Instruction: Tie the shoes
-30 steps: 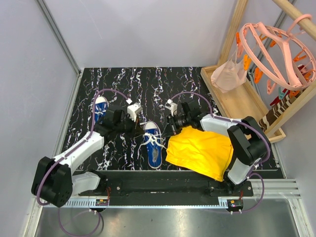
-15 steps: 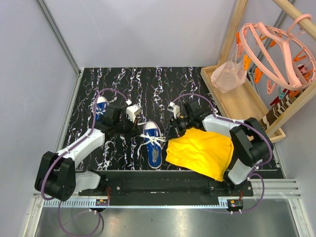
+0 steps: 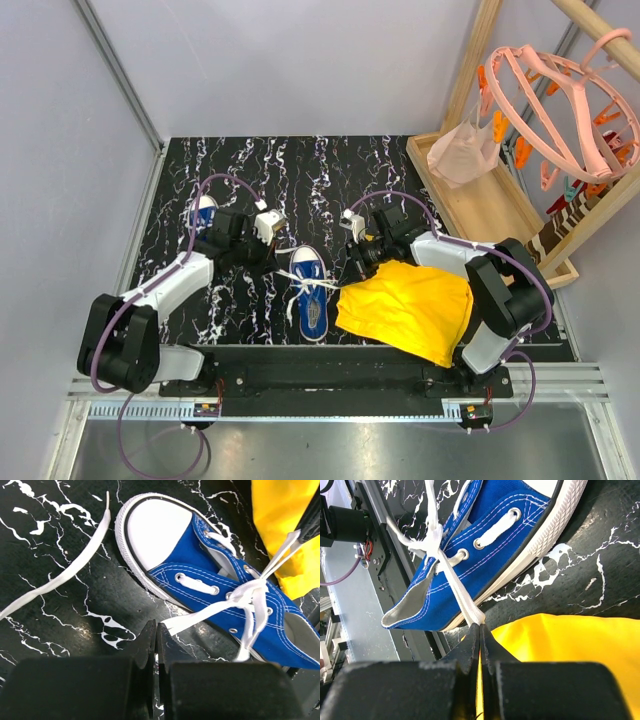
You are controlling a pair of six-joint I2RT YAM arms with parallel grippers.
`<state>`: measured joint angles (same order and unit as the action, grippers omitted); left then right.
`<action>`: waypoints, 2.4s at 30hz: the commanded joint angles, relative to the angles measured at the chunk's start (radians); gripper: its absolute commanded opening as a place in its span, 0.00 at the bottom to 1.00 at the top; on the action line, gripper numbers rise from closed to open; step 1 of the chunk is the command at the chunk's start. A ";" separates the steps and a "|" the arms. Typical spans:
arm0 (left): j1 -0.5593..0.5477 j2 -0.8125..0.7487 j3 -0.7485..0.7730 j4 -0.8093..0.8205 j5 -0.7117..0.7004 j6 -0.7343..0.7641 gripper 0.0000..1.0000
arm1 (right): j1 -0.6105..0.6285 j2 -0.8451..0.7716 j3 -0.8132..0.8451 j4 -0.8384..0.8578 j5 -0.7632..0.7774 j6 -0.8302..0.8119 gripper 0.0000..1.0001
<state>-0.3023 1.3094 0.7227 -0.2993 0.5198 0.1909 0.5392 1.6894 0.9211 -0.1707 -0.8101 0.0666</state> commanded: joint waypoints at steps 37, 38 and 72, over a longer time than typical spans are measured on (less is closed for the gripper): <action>-0.327 -0.136 -0.055 -0.002 0.057 0.578 0.45 | 0.004 0.039 0.098 -0.085 -0.138 -0.062 0.13; -0.336 -0.128 -0.055 -0.003 0.051 0.581 0.44 | 0.002 0.038 0.097 -0.084 -0.136 -0.060 0.13; -0.370 -0.317 -0.160 -0.179 -0.006 0.726 0.00 | -0.010 0.093 0.285 -0.128 -0.081 -0.207 0.47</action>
<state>-0.6685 1.0279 0.5724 -0.4442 0.4782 0.8532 0.5373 1.7428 1.1198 -0.2951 -0.9070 -0.0479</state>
